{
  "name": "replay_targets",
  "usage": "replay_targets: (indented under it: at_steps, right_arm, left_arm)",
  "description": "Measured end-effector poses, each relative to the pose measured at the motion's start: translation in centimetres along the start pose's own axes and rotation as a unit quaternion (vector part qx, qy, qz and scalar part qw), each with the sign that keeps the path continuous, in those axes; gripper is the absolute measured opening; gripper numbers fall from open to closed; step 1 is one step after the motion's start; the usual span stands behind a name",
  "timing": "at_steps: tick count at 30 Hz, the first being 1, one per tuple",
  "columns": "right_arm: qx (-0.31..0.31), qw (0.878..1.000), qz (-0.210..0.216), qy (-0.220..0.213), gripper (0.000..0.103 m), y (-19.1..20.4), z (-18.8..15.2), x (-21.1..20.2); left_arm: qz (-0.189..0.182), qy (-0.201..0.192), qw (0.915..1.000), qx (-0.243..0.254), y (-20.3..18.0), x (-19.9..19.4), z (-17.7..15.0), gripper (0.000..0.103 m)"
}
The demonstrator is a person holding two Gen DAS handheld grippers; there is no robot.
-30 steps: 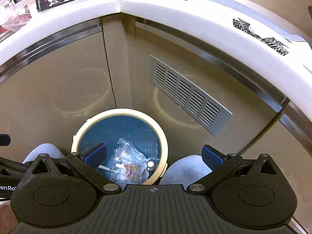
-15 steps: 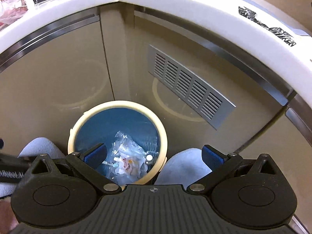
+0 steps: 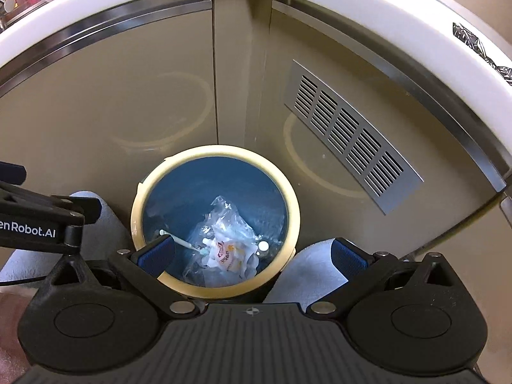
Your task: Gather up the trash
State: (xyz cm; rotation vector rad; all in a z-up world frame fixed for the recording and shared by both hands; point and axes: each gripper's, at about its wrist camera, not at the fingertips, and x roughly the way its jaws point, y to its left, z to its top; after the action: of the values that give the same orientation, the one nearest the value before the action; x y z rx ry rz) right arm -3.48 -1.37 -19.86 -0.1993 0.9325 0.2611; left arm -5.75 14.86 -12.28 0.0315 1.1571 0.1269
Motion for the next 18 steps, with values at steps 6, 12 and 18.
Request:
replay_targets:
  at_steps: [6, 12, 18]
  right_arm:
    - [0.003, 1.000, -0.003, 0.008, 0.103, -0.3, 0.1, 0.5]
    - [0.001, 1.000, -0.004, 0.020, 0.103, -0.5, 0.5, 1.4]
    - [-0.010, 1.000, -0.001, 0.026, 0.103, -0.6, 1.5, 2.6]
  left_arm:
    - [-0.001, 0.032, 0.9995, -0.003, -0.1, 1.6, 0.5, 0.103]
    - [-0.003, 0.046, 0.9989, 0.005, -0.4, 2.7, 1.0, 0.103]
    - [-0.004, 0.061, 0.9981, -0.001, -0.5, 4.1, 2.2, 0.103]
